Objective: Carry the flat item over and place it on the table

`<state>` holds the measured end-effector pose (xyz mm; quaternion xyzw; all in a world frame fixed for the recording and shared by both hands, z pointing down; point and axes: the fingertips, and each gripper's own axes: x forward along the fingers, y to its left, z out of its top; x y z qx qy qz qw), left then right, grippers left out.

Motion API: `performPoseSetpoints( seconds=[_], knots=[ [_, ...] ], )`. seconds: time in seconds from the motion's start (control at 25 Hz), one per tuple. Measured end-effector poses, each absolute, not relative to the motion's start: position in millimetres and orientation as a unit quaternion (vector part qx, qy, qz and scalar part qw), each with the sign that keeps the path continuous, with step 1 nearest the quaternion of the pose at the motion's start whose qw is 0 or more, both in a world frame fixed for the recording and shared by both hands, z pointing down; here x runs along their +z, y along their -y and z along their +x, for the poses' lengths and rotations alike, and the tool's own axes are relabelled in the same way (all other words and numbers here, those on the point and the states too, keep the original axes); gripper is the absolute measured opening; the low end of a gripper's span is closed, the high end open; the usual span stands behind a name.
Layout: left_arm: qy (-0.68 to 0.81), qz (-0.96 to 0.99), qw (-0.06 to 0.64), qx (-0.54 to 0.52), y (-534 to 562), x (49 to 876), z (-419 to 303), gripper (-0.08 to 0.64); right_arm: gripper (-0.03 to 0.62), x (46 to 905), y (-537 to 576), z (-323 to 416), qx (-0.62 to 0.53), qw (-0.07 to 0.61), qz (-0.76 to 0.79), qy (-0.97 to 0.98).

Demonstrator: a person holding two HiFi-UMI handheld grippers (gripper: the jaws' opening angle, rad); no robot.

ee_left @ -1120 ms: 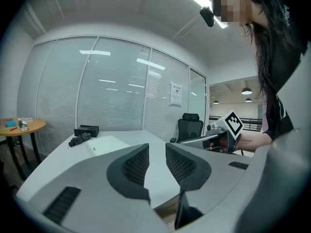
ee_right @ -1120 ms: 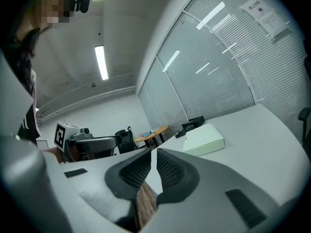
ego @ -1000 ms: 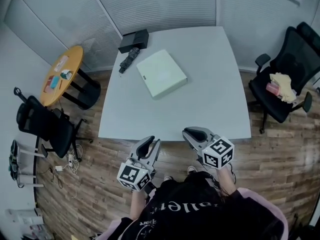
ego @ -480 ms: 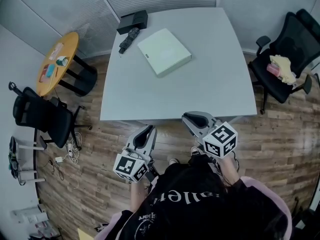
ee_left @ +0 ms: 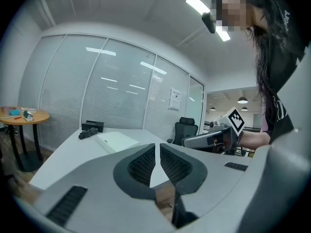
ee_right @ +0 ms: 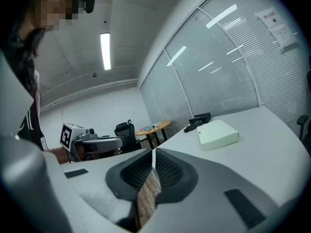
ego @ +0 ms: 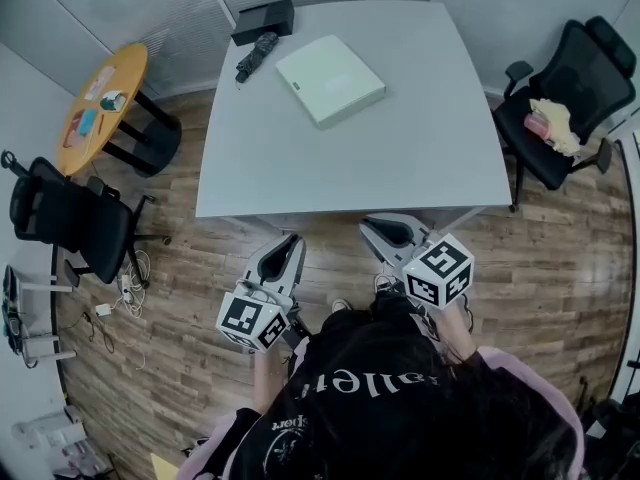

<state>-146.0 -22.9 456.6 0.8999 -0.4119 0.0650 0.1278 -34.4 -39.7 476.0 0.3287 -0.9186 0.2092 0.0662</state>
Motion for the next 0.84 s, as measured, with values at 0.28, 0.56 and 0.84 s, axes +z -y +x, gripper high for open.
performPoseSetpoints(
  seconds=[0.28, 0.56, 0.84],
  knots=[
    [0.406, 0.903, 0.135, 0.04, 15, 451, -161, 0.048, 0.034, 473, 31, -49, 0.209, 0.062, 0.33, 0.918],
    [0.421, 0.898, 0.123, 0.035, 11, 447, -177, 0.043, 0.034, 468, 28, -56, 0.203, 0.061, 0.333, 0.919],
    [0.416, 0.902, 0.116, 0.012, 3, 438, -184, 0.04, 0.034, 467, 22, -60, 0.203, 0.059, 0.336, 0.918]
  ],
)
